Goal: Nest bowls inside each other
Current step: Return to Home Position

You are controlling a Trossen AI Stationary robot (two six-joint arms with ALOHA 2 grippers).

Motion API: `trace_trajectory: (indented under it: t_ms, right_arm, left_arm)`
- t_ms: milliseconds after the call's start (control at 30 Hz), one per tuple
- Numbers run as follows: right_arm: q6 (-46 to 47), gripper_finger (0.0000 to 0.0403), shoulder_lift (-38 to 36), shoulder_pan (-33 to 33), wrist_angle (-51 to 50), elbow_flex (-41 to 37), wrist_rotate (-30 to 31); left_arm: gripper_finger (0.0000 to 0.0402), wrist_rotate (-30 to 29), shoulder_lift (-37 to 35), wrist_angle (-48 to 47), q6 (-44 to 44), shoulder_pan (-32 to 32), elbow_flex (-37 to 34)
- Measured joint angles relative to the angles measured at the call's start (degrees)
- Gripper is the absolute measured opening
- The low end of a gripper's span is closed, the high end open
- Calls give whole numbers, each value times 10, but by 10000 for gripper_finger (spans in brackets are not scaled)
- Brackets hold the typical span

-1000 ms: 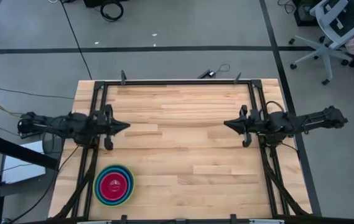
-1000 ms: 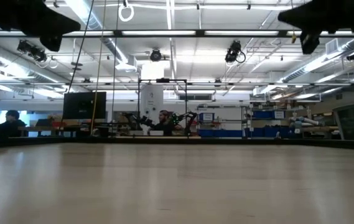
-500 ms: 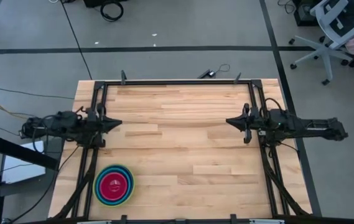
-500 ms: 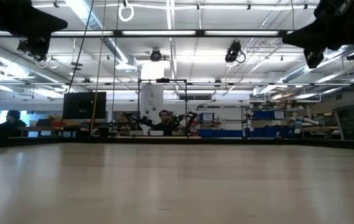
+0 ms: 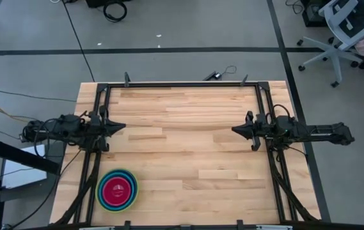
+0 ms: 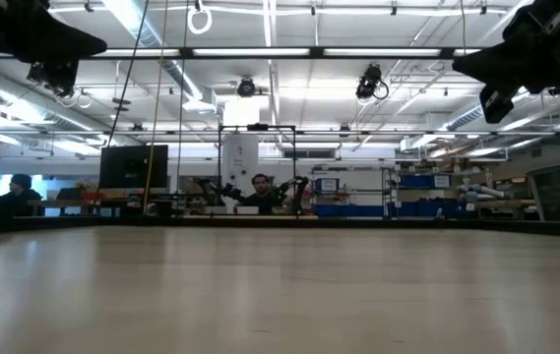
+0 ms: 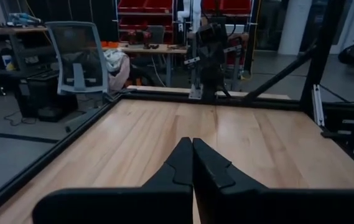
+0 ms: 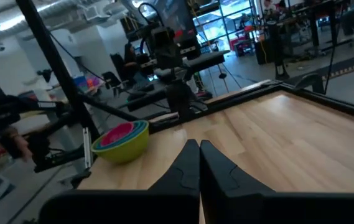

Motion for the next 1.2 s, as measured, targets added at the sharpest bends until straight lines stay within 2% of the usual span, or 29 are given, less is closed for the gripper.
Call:
trace_trajectory:
  t_ms: [333,400,533,667,833,1033,1200]
  right_arm:
    - [-8,1,-3,0,-15,0,-7]
    - [-4,1,-2,0,-16,0,-20]
    - [-2,1,-2,0,-17,0,-27]
    - [-2,2,-2,0,-18,0,-21]
    - [7,2,-2,0,-39,-6,-22]
    - [42,2,-2,0,48,-59,-34]
    - [25,2,-2,0,40,-58,-34]
  left_arm:
    - [2,0,2,-1,-14,0,-1]
    - [2,10,1,50,-21,0,-25]
    - [2,33,10,192,-32,0,-116]
    - [1,35,9,252,-33,0,-167]
    - [1,54,9,257,-19,0,-169]
    - [2,61,9,247,-26,0,-169]
    - [2,61,9,247,-27,0,-169]
